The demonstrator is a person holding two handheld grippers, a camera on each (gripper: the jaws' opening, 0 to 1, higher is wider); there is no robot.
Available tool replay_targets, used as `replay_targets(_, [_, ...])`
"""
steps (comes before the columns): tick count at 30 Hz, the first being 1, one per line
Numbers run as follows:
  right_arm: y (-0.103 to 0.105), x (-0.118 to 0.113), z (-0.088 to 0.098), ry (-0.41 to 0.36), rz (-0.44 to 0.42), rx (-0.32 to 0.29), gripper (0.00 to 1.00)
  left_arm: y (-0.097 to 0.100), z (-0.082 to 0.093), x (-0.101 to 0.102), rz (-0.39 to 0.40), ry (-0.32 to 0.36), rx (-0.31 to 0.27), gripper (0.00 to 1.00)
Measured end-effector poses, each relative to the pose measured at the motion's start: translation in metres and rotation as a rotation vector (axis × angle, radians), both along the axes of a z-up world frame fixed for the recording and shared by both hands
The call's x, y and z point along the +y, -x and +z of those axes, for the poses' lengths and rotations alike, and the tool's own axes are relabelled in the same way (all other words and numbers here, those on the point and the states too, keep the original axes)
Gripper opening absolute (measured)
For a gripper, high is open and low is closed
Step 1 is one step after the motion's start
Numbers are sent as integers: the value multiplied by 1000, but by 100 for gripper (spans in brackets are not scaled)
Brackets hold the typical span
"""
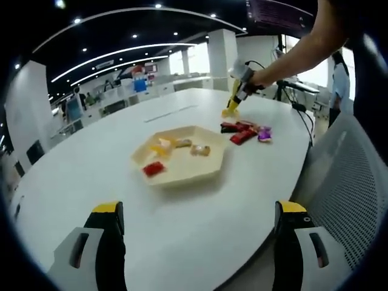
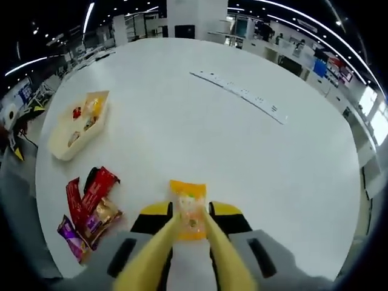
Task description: Place the target food into the container with the food tongs after gripping and lifting it, then release it inside without dropping or visibly crushing the food.
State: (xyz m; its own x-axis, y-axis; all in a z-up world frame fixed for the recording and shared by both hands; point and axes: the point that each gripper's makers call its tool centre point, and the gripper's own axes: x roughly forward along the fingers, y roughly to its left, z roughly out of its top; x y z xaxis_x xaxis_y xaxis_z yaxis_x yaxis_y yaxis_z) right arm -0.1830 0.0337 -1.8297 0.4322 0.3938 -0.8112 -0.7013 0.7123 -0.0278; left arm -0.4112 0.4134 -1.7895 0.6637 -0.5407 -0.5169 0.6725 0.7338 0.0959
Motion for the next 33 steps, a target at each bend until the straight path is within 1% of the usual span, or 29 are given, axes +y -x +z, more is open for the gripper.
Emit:
replay_targets(3, [2, -2, 2, -6, -20, 21, 20, -1, 1, 1, 6, 4, -5, 99])
replay_targets(8, [8, 1, 12, -20, -16, 18, 18, 0, 2, -1, -5, 5, -10, 99])
replay_targets(12, [9, 3, 22, -30, -15, 5, 18, 0, 4, -2, -6, 17, -13, 99])
replay_targets(19, [7, 12, 39, -31, 11, -18, 18, -1, 6, -2, -8, 24, -23, 99])
replay_targets(27, [8, 36, 65, -42, 63, -52, 18, -1, 9, -2, -7, 23, -36, 99])
replay_targets(33, [10, 68, 88, -56, 116, -84, 19, -1, 10, -3, -11, 32, -41, 99])
